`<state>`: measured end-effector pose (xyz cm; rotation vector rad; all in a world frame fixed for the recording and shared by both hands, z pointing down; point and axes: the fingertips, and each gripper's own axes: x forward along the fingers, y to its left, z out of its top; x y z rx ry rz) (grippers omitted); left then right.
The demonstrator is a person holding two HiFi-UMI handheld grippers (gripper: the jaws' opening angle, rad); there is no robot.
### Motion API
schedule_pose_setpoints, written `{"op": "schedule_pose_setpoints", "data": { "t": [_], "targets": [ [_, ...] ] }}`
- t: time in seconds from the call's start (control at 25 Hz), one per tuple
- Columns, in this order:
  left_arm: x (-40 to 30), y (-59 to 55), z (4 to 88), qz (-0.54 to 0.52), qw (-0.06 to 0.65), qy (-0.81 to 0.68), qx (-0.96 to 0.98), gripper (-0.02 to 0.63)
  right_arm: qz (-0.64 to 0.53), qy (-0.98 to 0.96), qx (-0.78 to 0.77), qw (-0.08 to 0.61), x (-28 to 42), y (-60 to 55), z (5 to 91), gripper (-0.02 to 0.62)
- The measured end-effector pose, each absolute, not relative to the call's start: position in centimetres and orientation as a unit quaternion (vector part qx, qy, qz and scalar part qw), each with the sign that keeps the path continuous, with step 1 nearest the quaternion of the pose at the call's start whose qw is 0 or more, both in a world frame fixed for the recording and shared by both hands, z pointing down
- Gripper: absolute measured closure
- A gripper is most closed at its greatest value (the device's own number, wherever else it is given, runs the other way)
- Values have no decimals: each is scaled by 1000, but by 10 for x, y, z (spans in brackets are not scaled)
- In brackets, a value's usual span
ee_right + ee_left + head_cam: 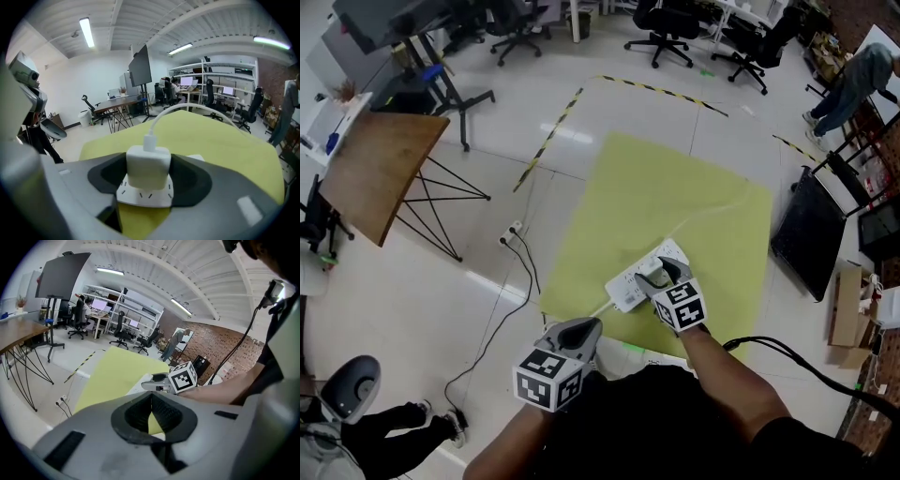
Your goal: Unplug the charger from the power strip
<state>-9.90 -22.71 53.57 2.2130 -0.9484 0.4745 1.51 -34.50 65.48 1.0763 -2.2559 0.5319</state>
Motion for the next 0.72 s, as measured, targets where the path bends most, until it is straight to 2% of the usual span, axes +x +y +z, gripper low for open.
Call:
{"op": "schedule_pose_setpoints", "data": {
  "t": [0.56, 0.72],
  "targets": [
    [-89, -230, 529, 180, 331, -367, 850, 598, 207, -851, 389, 286, 26, -348, 638, 324],
    [-85, -231, 527, 179, 330, -363, 853, 598, 234, -840, 375, 314, 37, -334, 634, 325]
  ]
}}
